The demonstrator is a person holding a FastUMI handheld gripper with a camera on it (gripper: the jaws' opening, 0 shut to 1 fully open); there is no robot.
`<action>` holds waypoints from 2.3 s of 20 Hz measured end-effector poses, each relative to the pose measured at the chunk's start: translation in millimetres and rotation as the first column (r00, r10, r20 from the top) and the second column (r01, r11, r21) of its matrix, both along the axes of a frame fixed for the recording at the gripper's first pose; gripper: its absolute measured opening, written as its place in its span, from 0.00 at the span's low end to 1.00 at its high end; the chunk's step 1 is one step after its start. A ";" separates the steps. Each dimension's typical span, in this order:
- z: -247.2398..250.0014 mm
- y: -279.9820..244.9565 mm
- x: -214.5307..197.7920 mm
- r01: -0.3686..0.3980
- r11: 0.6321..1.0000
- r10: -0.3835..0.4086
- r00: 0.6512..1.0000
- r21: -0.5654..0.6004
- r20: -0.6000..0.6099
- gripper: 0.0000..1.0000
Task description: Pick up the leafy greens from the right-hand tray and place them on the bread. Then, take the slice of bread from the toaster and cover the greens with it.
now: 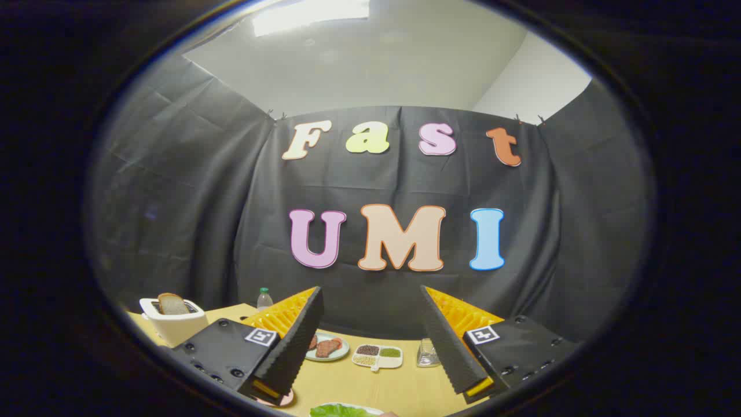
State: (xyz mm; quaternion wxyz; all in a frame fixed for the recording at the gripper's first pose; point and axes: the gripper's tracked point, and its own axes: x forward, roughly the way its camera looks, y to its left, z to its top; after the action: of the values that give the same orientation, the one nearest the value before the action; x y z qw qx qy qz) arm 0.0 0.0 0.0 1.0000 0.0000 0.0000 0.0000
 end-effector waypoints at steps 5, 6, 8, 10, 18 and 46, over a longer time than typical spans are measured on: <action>-5.0 -5.6 2.8 -0.010 1.000 0.011 1.000 0.016 -0.009 1.00; -6.8 -7.9 3.0 -0.010 1.000 0.010 1.000 0.017 -0.014 1.00; -7.2 -12.6 4.1 -0.006 1.000 0.007 1.000 0.019 -0.017 1.00; -7.9 -16.0 4.6 -0.005 1.000 0.006 1.000 0.018 -0.019 1.00; -24.3 -17.7 6.6 -0.052 0.999 0.052 0.997 -0.012 -0.064 1.00; -214.1 30.5 -3.2 -0.584 0.806 0.441 0.700 -0.094 -0.561 1.00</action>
State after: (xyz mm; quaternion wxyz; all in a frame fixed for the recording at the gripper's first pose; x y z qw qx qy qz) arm -3.2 30.5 -214.1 0.9123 -0.1338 0.2665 0.2808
